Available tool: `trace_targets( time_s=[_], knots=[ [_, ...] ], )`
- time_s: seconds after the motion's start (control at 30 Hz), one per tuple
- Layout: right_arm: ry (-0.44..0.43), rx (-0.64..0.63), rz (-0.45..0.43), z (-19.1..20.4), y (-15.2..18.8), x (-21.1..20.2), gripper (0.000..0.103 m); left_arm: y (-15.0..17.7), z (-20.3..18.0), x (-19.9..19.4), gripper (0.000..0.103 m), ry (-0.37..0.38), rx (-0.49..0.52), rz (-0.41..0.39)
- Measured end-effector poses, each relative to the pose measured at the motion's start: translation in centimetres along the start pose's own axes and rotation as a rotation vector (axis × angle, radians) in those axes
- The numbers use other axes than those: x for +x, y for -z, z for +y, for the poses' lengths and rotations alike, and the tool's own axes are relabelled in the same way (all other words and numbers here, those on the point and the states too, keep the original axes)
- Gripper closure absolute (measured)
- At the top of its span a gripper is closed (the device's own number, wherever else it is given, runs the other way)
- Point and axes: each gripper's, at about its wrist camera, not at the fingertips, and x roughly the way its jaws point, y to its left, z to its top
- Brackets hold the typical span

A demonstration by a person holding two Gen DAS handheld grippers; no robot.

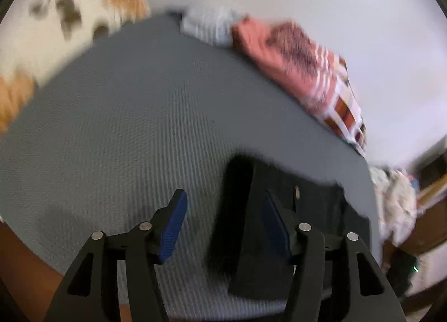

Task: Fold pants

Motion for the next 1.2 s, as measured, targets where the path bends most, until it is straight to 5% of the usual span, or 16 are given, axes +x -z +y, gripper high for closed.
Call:
trace_targets(
  time_s=[0.17,0.2,0.23,0.27,0.33,0.43,0.5,0.63,0.87,1.07,1.2],
  knots=[
    [-0.013,0.017,0.040,0.4,0.5,1.8,0.052,2.8,-0.1,4.2,0.045,0.081,0.051,0.178],
    [-0.008,0.016,0.049,0.4,0.6,2.1,0.052,3.1,-0.6,4.6,0.042,0.122,0.062,0.195],
    [-0.001,0.014,0.058,0.5,0.7,2.3,0.052,3.1,-1.2,5.0,0.021,0.173,0.097,0.212],
    [0.007,0.010,0.069,0.6,0.8,2.7,0.052,3.1,-1.7,5.3,0.015,0.205,0.112,0.237],
    [0.010,0.009,0.076,0.8,0.9,2.8,0.052,3.2,-3.1,6.7,0.015,0.274,0.144,0.327],
    [0.000,0.020,0.073,0.8,0.7,3.0,0.052,3.0,-4.0,8.0,0.015,0.321,0.139,0.326],
    [-0.005,0.027,0.070,0.9,0.7,3.3,0.052,2.8,-4.6,8.7,0.019,0.325,0.127,0.284],
    [-0.007,0.002,0.067,1.5,0.6,3.2,0.052,2.9,-5.2,8.9,0.059,0.283,0.086,0.219],
    [-0.030,0.003,-0.016,0.9,-0.5,1.1,0.052,3.1,-11.2,6.3,0.066,0.328,0.082,0.144],
    [-0.074,0.055,-0.143,-2.2,-0.2,-5.6,0.052,4.4,-24.4,4.4,0.069,0.476,0.225,0.155],
    [-0.036,0.141,-0.214,-6.7,1.1,-10.7,0.050,7.4,-33.1,9.3,0.070,0.537,0.323,0.254]
  ],
)
